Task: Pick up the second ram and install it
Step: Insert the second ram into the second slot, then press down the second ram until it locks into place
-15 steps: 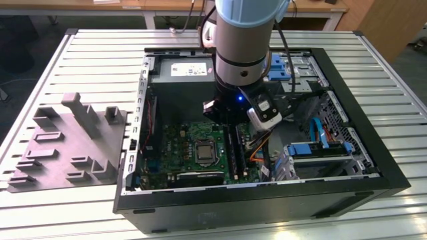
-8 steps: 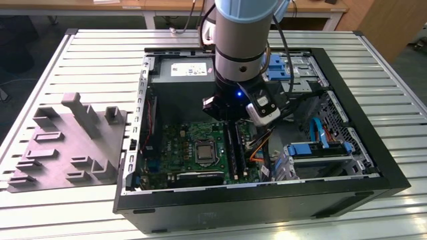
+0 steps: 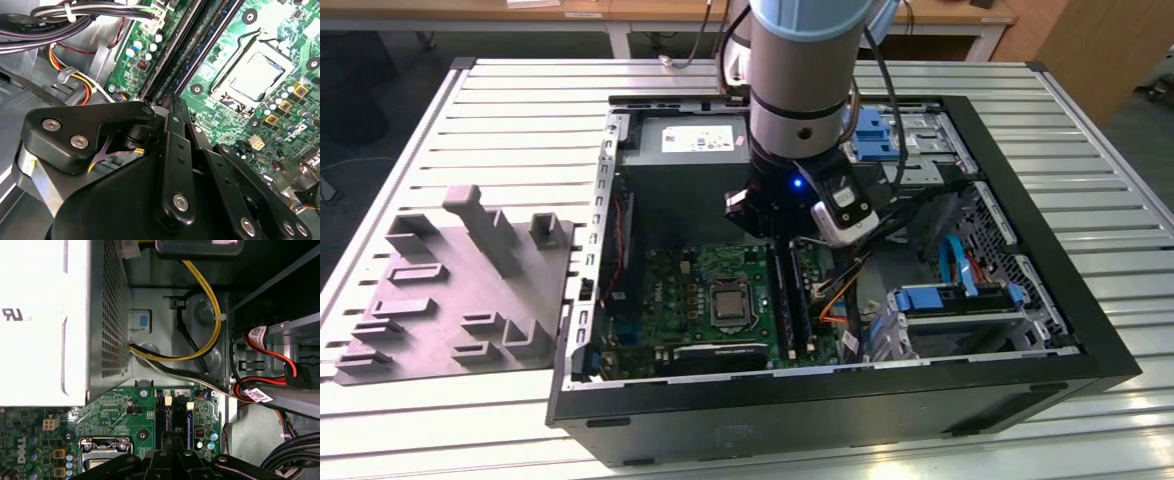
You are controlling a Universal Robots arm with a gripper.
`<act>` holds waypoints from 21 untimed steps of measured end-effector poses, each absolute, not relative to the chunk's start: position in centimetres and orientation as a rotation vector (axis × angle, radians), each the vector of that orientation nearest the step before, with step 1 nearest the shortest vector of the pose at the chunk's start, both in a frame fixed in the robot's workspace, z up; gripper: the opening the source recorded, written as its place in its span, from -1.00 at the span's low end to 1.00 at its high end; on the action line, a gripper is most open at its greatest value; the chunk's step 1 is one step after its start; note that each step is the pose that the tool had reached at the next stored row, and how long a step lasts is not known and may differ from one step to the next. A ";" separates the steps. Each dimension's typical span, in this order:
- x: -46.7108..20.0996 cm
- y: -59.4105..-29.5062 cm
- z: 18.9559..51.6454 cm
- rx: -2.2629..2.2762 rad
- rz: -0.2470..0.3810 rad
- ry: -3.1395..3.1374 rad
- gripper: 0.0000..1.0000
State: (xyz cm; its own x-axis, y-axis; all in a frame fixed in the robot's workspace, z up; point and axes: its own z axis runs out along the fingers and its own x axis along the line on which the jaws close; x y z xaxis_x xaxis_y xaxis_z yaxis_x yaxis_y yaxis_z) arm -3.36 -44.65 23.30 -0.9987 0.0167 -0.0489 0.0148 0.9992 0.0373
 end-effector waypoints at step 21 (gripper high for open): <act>-3.4 -44.6 24.5 0.025 0.056 3.092 -0.80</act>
